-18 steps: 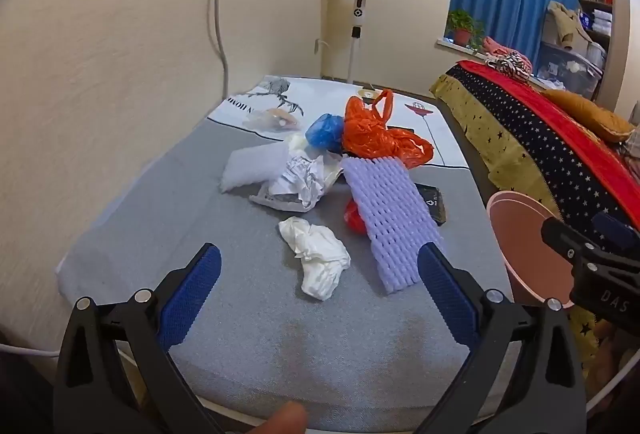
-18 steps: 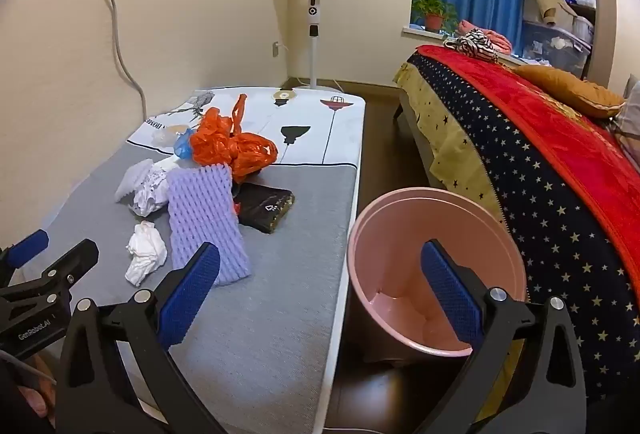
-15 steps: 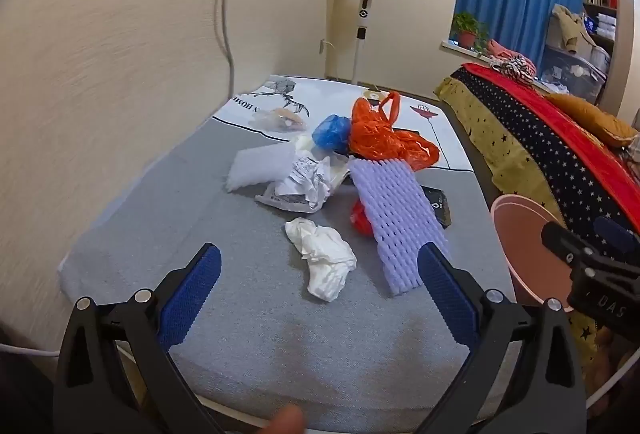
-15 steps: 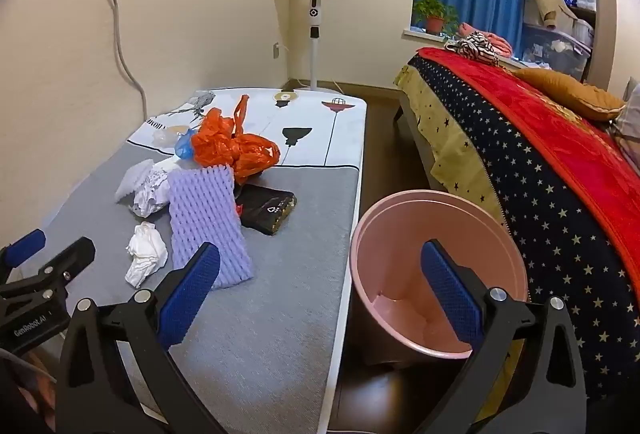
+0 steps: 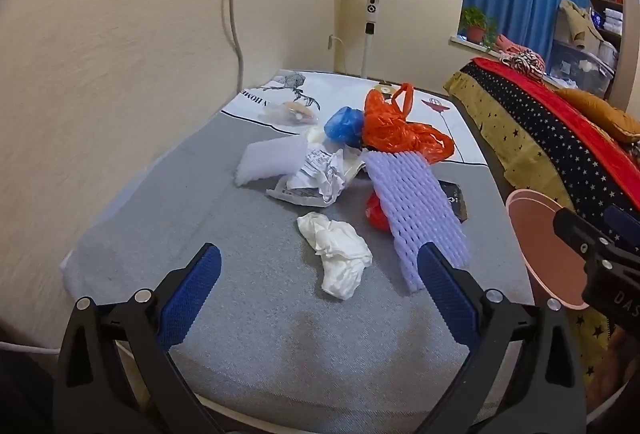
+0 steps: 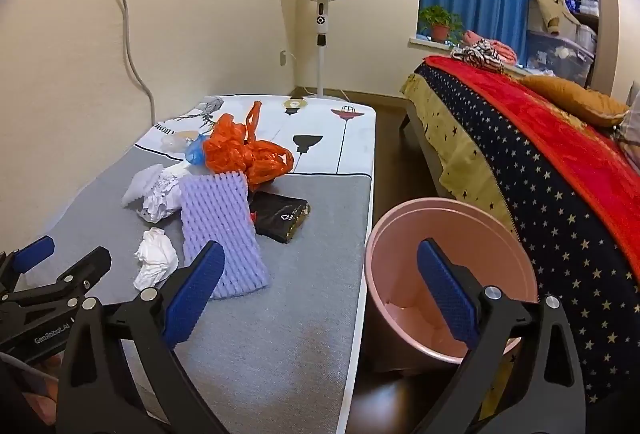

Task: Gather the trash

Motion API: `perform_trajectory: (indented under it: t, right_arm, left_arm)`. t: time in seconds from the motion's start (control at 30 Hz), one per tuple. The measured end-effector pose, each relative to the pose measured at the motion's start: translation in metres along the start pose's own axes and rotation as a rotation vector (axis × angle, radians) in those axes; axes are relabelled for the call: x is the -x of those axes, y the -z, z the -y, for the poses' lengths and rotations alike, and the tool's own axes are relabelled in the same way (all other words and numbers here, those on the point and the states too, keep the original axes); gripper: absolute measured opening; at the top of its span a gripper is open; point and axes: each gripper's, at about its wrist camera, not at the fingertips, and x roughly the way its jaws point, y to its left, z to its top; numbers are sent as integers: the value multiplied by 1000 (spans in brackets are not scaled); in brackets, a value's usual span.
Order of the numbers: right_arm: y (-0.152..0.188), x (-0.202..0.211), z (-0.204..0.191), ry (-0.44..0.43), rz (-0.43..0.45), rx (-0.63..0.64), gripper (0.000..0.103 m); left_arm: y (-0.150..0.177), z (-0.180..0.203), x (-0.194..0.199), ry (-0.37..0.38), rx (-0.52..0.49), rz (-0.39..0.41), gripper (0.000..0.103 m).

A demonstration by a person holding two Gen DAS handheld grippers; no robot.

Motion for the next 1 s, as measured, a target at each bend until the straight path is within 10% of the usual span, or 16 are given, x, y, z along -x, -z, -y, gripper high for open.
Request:
perform_trajectory:
  t: [1.0]
  right_arm:
    - [0, 0, -3, -1, -7, -1, 95]
  left_arm:
    - [-2, 2, 2, 28, 2, 10, 92]
